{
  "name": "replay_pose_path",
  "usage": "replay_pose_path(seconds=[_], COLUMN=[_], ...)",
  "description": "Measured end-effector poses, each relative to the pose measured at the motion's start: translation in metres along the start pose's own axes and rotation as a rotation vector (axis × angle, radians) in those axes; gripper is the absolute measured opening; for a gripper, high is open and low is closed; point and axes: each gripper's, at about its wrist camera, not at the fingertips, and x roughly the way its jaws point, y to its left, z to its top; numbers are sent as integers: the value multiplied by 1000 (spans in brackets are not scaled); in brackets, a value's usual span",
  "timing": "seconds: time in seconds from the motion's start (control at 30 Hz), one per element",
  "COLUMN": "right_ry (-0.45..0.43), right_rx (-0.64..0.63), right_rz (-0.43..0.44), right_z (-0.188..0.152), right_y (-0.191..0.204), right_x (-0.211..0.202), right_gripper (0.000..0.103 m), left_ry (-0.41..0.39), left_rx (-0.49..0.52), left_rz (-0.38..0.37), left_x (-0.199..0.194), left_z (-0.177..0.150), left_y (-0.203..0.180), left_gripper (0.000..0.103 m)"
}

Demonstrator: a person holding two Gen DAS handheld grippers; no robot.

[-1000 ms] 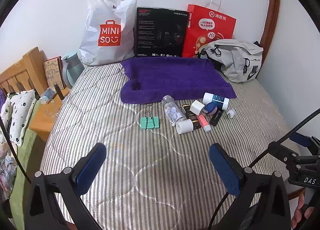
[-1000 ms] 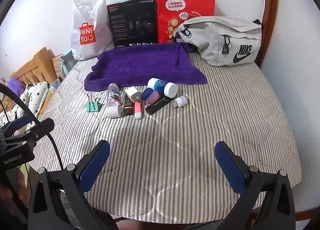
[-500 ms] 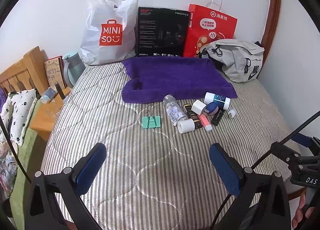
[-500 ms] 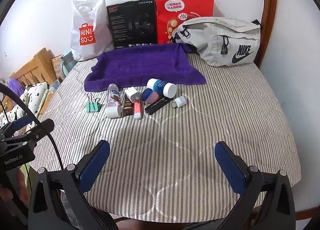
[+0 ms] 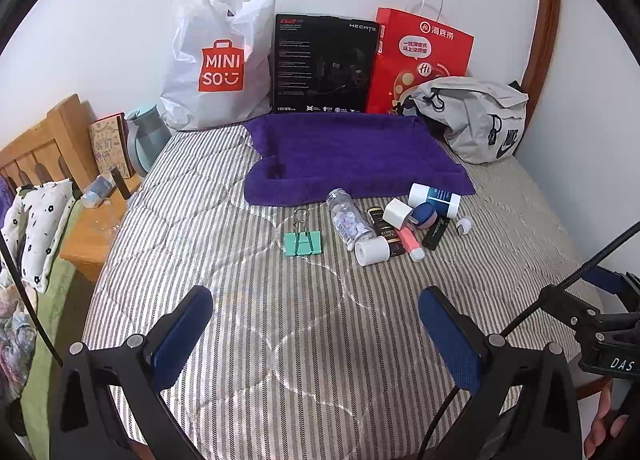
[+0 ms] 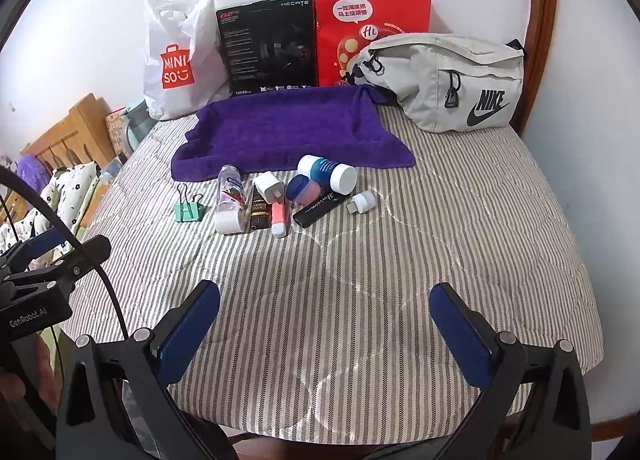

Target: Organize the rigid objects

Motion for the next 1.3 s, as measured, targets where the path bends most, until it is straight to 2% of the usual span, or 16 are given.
replay_pose_path(seconds=[0.67, 0.9, 1.03, 1.2, 1.3], right_ry=[6, 9, 20, 31, 41], right_rx=[-5, -2, -13, -21, -26], right_rz=[1, 2, -12, -18, -13], right_z=[-1, 1, 1, 3, 4], right_y=[1, 0, -2, -6, -11], right_x=[0, 3, 8, 20, 34], right_gripper=[103, 103, 103, 103, 103], left_ry=[4, 8, 11, 19, 32], left_rx=[3, -7, -36, -15, -37], left_rz=[-4, 16, 18, 84, 73], left_x=[3, 10, 22, 45, 65], left_z=[1, 3, 5, 7, 7], left_y=[1, 4, 12, 16, 22], left_gripper=[103, 103, 103, 103, 103])
